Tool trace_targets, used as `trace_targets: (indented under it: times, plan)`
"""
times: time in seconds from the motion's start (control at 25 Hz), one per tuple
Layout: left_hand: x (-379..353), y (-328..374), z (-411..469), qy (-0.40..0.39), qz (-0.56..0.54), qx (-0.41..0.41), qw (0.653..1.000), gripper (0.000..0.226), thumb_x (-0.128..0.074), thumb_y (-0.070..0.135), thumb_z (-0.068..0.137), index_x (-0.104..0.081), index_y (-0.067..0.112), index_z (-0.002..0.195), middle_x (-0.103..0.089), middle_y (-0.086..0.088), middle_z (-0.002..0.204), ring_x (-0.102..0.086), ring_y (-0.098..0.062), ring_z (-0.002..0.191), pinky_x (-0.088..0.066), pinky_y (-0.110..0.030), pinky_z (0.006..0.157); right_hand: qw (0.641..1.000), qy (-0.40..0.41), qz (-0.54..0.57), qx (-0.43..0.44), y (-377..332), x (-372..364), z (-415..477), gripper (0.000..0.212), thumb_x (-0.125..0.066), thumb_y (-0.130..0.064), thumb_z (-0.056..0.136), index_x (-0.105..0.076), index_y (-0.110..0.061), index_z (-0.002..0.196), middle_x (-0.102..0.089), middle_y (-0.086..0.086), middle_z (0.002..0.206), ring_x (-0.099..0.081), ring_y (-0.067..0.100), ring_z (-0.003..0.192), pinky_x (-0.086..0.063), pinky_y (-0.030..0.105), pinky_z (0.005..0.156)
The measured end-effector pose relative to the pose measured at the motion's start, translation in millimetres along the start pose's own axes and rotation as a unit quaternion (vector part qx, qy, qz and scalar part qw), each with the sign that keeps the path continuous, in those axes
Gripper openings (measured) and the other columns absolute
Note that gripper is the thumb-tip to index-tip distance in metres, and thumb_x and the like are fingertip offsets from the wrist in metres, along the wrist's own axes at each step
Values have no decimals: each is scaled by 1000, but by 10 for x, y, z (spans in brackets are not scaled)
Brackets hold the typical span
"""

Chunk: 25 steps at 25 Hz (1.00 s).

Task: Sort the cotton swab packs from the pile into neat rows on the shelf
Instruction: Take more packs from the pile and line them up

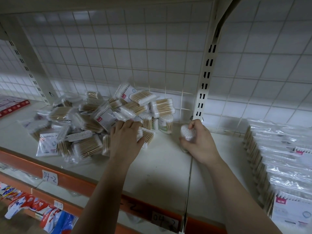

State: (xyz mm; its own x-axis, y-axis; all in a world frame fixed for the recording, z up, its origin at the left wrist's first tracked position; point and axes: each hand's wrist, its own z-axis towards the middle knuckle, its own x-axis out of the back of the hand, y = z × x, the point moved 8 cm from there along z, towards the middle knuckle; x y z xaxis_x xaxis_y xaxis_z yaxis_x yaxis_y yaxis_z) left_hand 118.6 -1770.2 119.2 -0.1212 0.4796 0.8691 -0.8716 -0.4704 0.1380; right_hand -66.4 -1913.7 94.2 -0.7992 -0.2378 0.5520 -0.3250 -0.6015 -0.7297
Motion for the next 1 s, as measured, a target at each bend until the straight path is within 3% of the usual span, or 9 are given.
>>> trace_targets:
  times: [0.24, 0.36, 0.44, 0.56, 0.76, 1.0]
  plan:
    - [-15, -13, 17, -15, -16, -7, 1000, 54, -74, 33, 77, -57, 21, 127, -55, -5, 127, -46, -32, 118, -31, -44, 102, 1000, -1, -24, -4, -13, 19, 8, 37, -72, -20, 71, -44, -22, 94, -53, -5, 89, -48, 19, 86, -32, 22, 64]
    - [110, 25, -61, 11, -95, -20, 995, 47, -78, 31, 73, -63, 16, 115, -58, -4, 117, -53, -27, 105, -41, -37, 83, 999, -2, -43, 0, -63, 54, 19, 39, -72, -22, 72, -47, -21, 102, -54, -3, 98, -49, 19, 93, -33, 25, 69]
    - [193, 42, -110, 19, -153, -15, 988, 38, -78, 27, 73, -63, 15, 106, -59, 0, 109, -52, -18, 93, -33, -26, 70, 998, -3, -56, -3, -137, 97, 31, 42, -72, -23, 72, -49, -20, 107, -53, -2, 100, -49, 18, 94, -32, 26, 70]
    - [255, 122, -145, 26, -209, -25, 977, 32, -77, 24, 75, -60, 16, 100, -61, 1, 102, -53, -15, 86, -29, -22, 66, 997, -2, -70, -11, -265, 189, 3, 43, -73, -26, 73, -50, -22, 109, -52, -1, 101, -49, 18, 94, -33, 26, 70]
    - [288, 513, -164, 29, -267, -86, 959, 35, -69, 28, 83, -54, 22, 113, -52, -1, 116, -53, -18, 95, -45, -30, 76, 995, 28, -91, -11, -468, 560, -115, 41, -72, -28, 75, -52, -22, 110, -54, 0, 101, -51, 17, 95, -33, 25, 69]
    - [363, 1137, -136, 30, -285, -157, 945, 37, -46, 35, 92, -57, 17, 122, -49, 1, 121, -50, -17, 108, -45, -30, 85, 993, 70, -94, -10, -566, 1198, -321, 40, -72, -28, 76, -53, -23, 111, -55, -2, 101, -50, 14, 93, -33, 25, 68]
